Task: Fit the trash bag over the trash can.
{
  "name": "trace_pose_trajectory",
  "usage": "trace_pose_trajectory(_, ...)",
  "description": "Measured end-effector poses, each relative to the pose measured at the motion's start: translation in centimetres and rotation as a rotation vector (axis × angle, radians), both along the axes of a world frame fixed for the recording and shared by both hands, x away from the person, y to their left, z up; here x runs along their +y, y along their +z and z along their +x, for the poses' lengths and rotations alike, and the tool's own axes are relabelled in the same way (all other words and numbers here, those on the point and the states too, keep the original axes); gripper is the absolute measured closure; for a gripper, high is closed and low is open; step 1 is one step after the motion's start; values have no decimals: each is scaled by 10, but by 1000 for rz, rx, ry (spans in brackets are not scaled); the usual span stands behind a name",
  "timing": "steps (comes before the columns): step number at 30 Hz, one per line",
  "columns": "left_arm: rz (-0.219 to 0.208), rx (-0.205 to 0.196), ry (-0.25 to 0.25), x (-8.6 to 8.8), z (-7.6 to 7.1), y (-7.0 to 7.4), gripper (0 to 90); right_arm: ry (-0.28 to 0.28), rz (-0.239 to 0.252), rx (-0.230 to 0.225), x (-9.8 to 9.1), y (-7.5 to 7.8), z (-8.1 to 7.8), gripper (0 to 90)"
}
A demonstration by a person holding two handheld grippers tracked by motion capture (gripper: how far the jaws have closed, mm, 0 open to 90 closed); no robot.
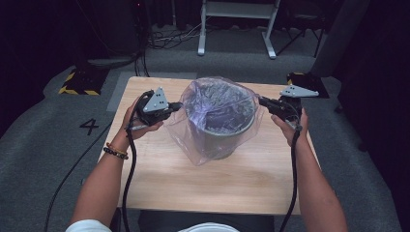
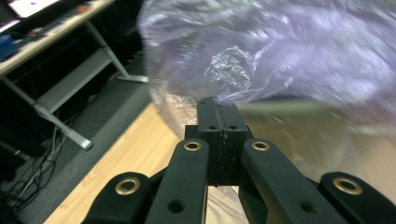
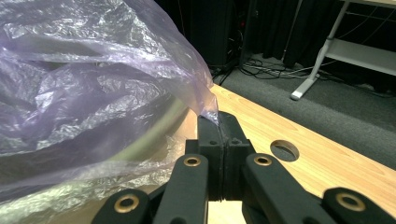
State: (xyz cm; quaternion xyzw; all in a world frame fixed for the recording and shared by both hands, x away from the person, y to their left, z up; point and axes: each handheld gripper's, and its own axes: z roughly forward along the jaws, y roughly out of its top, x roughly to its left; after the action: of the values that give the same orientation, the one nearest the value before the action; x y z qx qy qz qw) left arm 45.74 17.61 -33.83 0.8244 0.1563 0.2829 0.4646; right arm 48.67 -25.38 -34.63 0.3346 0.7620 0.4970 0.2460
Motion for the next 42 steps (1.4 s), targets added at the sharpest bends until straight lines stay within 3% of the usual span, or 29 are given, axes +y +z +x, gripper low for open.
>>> trace_pose_trajectory(3,-54,35,55,0,15,-2,900,-2,3,11,1,0,4,900)
trace_pose_trajectory(5,-109,85,93,1,28,-7,900,-2,7,29,1,-1,8,900)
trace_pose_trajectory(7,-137,137,125,3,41,-15,900,-13,3,56,1,-6,13,900)
trace_pose_trajectory(13,-132,270,189,-3,67,-41,900,-24,1,141,-1,-26,24,900)
trace_pose_trajectory(19,-91,328,191,-13,73,-60,900,-7,-6,175,-2,-42,23,900)
trace_pose_trajectory(23,-70,360,157,-20,70,-65,900,12,3,169,-3,-46,16,900)
trace_pose_trajectory(25,-60,344,153,-21,66,-65,900,22,7,159,-4,-47,10,900)
trace_pose_trajectory(27,-86,315,159,-18,60,-62,863,18,1,142,-4,-47,4,900)
trace_pose_trajectory(30,-124,286,222,-8,49,-55,501,2,12,103,-10,-42,-5,852)
trace_pose_trajectory(34,-160,231,239,10,31,-46,333,-26,40,46,-22,-30,-17,797)
trace_pose_trajectory(35,-174,226,235,15,26,-44,280,-31,45,37,-24,-28,-20,755)
trace_pose_trajectory(39,-204,186,173,30,1,-37,247,-36,54,5,-34,-22,-37,635)
trace_pose_trajectory(42,-205,198,95,32,-18,-35,211,25,49,-25,-36,-21,-52,527)
